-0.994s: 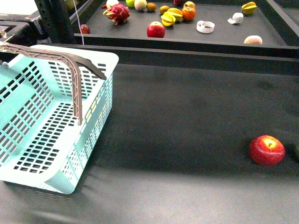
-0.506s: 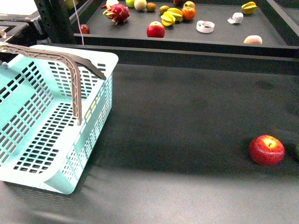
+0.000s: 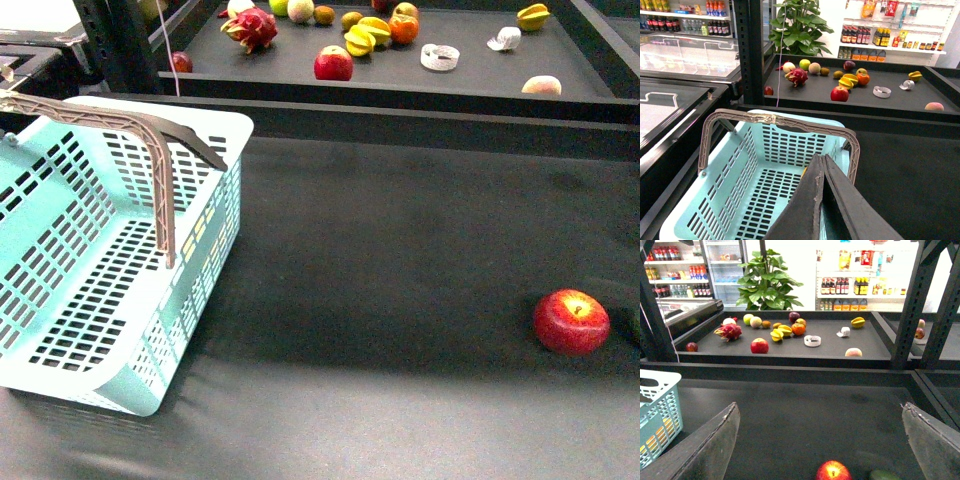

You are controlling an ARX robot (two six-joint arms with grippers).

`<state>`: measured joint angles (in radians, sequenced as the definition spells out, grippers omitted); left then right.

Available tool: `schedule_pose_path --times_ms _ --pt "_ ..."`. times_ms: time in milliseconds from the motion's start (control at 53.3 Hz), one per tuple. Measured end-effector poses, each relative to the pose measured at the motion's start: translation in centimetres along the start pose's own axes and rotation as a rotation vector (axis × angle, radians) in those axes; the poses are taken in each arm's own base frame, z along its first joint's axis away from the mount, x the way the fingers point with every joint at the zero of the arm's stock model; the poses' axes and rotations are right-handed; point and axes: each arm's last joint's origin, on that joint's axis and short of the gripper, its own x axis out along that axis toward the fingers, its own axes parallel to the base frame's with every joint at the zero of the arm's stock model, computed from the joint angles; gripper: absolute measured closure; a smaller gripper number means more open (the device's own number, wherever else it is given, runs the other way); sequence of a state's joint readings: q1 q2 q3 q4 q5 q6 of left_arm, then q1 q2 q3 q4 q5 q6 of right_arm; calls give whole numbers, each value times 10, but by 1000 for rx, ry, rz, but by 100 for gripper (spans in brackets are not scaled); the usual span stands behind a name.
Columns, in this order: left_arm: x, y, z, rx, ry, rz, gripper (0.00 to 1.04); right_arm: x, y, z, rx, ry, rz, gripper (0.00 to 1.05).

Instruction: Pick mango with right arm and hold basket with left

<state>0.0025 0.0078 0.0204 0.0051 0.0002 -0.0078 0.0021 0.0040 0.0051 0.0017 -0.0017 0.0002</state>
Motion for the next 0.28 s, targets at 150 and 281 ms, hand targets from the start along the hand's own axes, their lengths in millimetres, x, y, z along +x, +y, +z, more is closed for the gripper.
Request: schedule_pose_path --times_ms 150,281 --pt "0 0 0 0 1 0 101 0 0 0 0 0 0 8" --pt "0 0 0 0 0 0 101 0 0 0 0 0 0 8"
